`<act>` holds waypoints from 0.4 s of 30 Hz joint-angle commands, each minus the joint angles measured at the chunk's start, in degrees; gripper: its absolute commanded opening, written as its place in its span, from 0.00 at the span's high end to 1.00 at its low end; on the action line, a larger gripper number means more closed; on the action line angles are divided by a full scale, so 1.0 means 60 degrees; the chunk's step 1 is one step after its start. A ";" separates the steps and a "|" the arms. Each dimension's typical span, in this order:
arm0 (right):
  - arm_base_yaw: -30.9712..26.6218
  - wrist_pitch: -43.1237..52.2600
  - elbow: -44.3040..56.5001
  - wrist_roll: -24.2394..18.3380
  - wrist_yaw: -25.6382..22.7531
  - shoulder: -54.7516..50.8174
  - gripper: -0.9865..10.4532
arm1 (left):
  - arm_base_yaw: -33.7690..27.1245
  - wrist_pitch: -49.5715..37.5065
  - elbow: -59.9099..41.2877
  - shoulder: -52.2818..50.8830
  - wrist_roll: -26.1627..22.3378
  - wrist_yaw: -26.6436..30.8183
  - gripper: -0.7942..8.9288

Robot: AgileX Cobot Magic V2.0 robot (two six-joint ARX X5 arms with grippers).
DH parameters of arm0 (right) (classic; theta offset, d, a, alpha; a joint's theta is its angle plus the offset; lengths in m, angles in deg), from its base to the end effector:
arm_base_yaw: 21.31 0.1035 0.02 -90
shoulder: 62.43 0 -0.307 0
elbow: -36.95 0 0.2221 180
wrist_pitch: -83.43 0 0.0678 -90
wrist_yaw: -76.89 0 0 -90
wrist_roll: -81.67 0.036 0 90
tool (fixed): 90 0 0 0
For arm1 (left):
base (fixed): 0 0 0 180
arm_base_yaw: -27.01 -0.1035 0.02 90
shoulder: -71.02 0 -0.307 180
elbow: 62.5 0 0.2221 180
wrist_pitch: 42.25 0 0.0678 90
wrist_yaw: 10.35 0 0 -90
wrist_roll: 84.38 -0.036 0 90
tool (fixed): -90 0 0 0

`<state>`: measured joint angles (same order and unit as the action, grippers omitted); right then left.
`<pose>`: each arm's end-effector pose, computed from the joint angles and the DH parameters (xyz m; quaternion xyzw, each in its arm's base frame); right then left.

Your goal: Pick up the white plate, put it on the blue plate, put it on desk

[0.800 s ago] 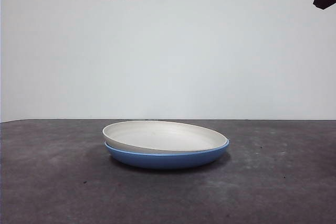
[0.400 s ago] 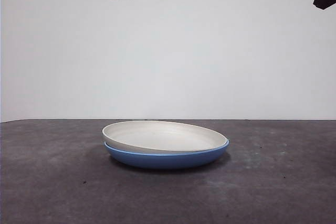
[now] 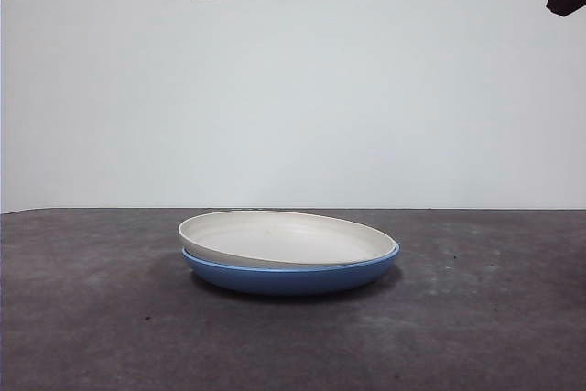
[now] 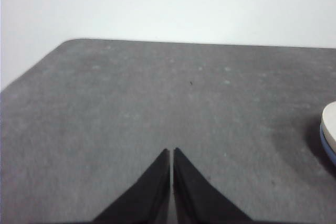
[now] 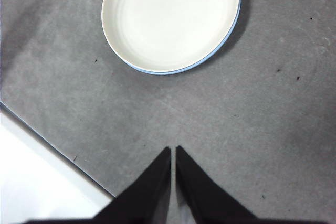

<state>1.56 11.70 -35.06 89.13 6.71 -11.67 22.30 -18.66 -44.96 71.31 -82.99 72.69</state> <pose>0.0851 0.0491 0.3433 0.0435 0.4468 0.3008 0.8414 0.0283 -0.0020 0.1595 -0.0177 0.0552 -0.0189 0.9981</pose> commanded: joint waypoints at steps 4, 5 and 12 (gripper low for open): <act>0.0069 0.0076 -0.0175 -0.0109 0.0015 0.0073 0.91 | -0.0015 0.0415 -0.0204 -0.0022 0.0098 0.0036 0.91; 0.0069 0.0076 -0.0175 -0.0109 0.0015 0.0073 0.91 | -0.0015 0.0415 -0.0200 -0.0022 0.0102 0.0033 0.91; 0.0066 0.0080 -0.0175 -0.0109 0.0015 0.0073 0.91 | -0.0015 0.0419 -0.0200 -0.0022 0.0102 0.0033 0.91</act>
<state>1.56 11.73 -35.06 89.11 6.71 -11.67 22.30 -16.51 -44.98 71.29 -82.77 72.91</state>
